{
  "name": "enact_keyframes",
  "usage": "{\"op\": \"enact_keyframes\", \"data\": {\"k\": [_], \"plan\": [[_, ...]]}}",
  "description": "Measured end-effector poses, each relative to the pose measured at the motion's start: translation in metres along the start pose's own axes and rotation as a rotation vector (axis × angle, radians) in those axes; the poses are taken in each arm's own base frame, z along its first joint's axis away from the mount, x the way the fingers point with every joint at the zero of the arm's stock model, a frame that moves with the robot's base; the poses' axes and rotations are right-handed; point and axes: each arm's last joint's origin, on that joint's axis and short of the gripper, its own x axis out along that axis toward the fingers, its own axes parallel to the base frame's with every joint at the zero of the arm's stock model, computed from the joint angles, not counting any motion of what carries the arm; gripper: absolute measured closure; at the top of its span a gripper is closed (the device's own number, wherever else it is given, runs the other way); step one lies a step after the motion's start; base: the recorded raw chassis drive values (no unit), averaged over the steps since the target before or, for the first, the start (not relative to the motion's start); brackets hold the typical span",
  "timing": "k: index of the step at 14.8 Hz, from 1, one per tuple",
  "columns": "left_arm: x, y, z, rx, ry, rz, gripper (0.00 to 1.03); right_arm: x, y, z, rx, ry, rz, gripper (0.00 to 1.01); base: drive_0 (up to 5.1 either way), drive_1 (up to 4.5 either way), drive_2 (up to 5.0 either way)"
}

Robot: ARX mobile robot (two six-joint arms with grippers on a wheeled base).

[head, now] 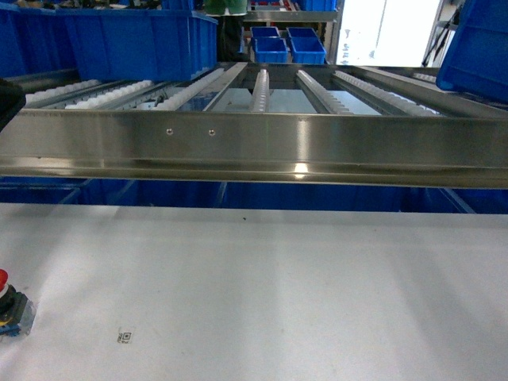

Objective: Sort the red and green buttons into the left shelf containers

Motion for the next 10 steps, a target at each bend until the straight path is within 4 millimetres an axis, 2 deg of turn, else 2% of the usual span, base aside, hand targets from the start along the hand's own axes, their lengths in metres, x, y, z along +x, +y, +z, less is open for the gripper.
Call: {"op": "enact_keyframes", "data": {"k": [2,4,7,10], "plan": [[0.001,0.003,-0.018,-0.006,0.060,0.100,0.05,0.000,0.000,0.000,0.000,-0.002,-0.001,0.75,0.0,0.00,0.0],[0.013,0.009,-0.040,-0.024,0.136,0.176,0.05,0.000,0.000,0.000,0.000,-0.002,-0.001,0.75,0.0,0.00,0.0],[0.032,0.009,-0.065,-0.069,0.278,0.191,0.05,0.000,0.000,0.000,0.000,-0.002,-0.001,0.75,0.0,0.00,0.0],[0.049,0.011,-0.075,-0.106,0.321,0.217,0.05,0.000,0.000,0.000,0.000,-0.002,-0.001,0.75,0.0,0.00,0.0]]}}
